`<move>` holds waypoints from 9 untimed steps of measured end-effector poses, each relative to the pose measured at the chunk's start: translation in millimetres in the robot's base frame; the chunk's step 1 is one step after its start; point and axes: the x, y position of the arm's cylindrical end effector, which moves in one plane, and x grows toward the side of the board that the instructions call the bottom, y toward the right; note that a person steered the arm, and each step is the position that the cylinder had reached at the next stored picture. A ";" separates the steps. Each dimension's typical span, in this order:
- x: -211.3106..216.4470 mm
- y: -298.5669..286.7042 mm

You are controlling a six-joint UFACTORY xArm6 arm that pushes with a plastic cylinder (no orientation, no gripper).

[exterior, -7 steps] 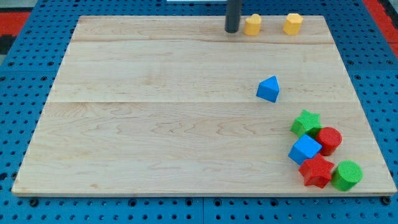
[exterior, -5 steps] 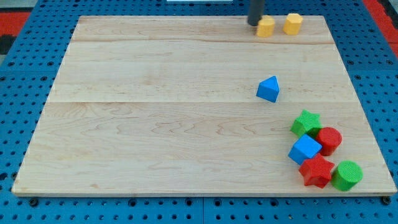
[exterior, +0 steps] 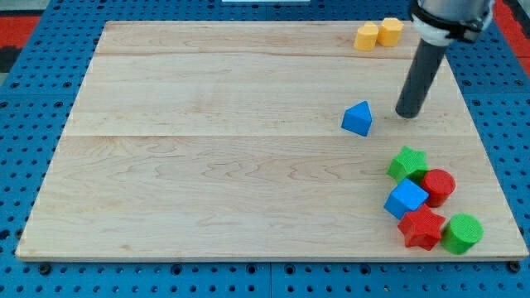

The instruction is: Push the blue triangle to the top center

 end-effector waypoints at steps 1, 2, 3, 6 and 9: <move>3.9 -49.9; 21.4 -73.9; 26.9 -113.4; -79.1 -177.2; -136.2 -223.1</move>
